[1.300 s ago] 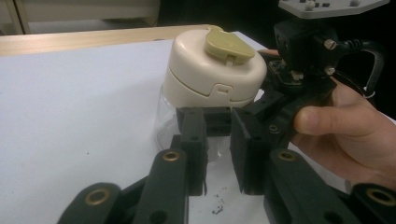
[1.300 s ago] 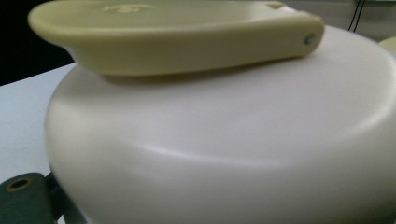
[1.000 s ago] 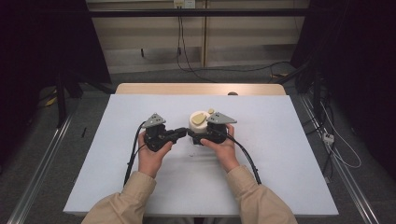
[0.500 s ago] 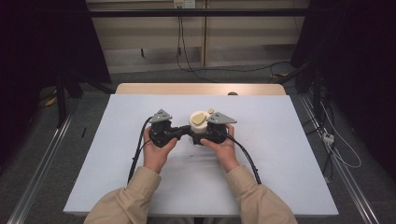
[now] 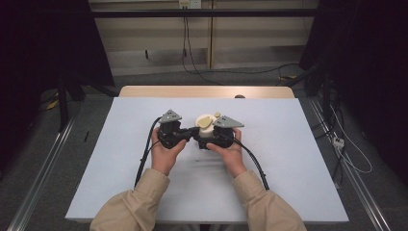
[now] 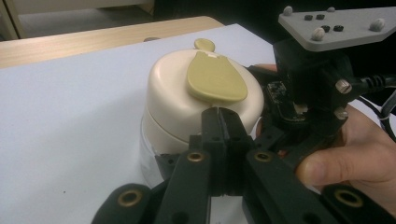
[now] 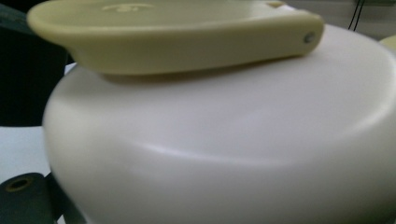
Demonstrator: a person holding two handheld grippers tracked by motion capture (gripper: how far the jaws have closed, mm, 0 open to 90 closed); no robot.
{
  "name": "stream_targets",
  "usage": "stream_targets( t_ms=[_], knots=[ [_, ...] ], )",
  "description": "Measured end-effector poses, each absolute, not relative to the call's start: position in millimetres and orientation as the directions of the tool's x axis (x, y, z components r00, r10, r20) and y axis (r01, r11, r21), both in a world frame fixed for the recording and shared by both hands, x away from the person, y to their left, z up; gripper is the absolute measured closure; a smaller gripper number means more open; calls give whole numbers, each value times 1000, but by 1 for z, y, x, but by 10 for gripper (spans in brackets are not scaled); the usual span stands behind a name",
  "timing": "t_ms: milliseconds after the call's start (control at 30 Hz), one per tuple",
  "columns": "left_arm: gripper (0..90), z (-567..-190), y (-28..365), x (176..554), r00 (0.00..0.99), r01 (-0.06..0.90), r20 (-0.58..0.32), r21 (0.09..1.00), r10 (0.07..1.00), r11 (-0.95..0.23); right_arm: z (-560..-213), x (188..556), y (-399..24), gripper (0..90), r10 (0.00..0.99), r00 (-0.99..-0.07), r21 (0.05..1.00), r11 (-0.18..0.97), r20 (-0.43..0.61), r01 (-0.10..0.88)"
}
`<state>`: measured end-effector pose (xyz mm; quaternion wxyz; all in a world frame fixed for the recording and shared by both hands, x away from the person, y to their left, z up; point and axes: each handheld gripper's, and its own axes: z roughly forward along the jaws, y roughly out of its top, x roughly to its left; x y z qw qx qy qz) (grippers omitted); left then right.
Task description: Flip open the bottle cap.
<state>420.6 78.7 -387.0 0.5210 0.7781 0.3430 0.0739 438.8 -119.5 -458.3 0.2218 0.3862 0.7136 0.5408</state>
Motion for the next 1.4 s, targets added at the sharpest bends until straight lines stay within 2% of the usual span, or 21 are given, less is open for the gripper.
stream_targets(
  t_ms=[1400],
  knots=[
    [900,-369,71,426,757,439,-228,872,612,-217,-459,439,-120,65,791,-603,943,116,102,312]
  ],
)
